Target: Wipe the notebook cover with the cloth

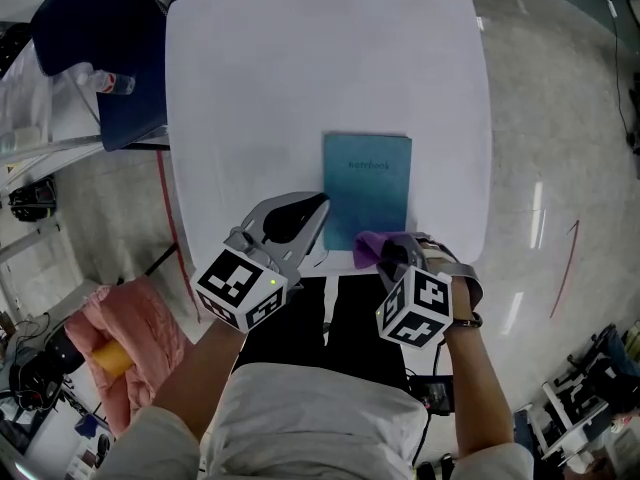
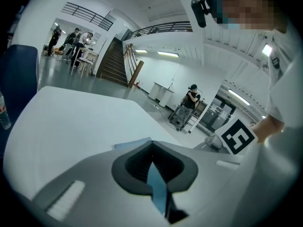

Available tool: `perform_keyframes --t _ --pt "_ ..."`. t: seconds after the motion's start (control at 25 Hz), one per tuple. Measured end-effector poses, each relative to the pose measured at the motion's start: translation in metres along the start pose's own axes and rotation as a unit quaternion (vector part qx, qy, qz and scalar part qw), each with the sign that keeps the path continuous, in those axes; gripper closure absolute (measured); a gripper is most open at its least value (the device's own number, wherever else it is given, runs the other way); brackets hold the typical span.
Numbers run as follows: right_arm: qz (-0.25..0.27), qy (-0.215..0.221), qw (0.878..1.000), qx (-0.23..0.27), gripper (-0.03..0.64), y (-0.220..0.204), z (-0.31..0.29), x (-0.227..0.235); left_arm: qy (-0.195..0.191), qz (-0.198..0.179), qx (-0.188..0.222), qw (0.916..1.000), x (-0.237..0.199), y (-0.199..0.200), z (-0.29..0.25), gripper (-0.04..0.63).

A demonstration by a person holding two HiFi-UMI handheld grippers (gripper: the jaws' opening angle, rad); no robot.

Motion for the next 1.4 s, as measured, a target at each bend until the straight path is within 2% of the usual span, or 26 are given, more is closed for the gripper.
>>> perform_keyframes --t 0.4,0.56,1.4 --pt "0.009 -0.062 0.998 0.026 0.511 0.018 0.016 0.041 0.015 0.017 0.017 0.9996 -0.010 0.006 0.009 0.595" --pt "0.016 -0.084 0.996 0.033 0.509 0.027 0.018 0.062 0.028 0.006 0.015 0.9995 -0.014 0.009 0.013 0.595" --pt "0.060 -0.134 0.987 0.067 0.509 0.101 -0.001 0.137 0.096 0.028 0.032 0.9944 -0.054 0.016 0.047 0.595"
Point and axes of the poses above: the fingertips, and each gripper's own axes: z backward along the fingers, x to its right, y out of its top, the point moved 3 cm from there along z, backward along the fingers, and after that the axes turned 13 degrees about -y, right-handed, at the moved point
